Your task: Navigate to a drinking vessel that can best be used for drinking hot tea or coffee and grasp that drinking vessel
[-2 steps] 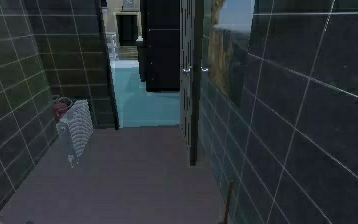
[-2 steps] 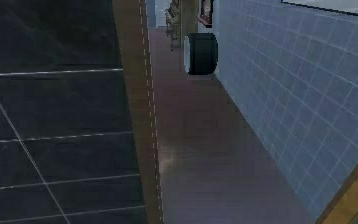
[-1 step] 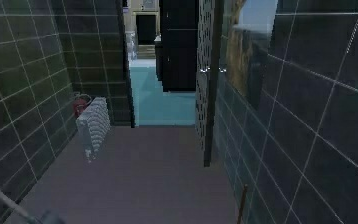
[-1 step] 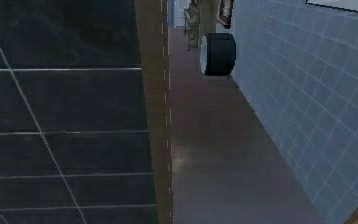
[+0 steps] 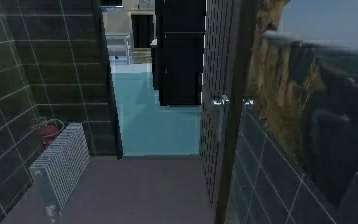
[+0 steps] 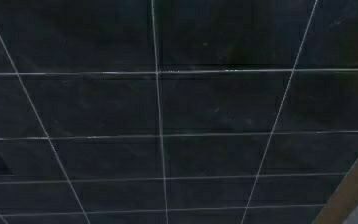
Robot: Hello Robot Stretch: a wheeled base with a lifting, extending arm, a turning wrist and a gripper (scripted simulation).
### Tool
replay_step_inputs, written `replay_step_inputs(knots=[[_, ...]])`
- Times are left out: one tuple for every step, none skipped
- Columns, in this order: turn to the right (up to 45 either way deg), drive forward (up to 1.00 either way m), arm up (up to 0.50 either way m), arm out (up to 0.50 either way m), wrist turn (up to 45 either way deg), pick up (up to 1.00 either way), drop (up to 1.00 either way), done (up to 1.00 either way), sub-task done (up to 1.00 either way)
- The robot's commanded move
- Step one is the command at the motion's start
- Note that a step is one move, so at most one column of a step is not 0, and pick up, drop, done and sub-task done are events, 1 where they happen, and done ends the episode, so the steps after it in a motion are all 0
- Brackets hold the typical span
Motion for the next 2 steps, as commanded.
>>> replay_step_inputs(knots=[[-9.0, 0.00, 0.00, 0.00, 0.0, 0.00, 0.00, 0.00, 0.00], [0.0, 1.00, 0.00, 0.00, 0.0, 0.00, 0.00, 0.00, 0.00]])
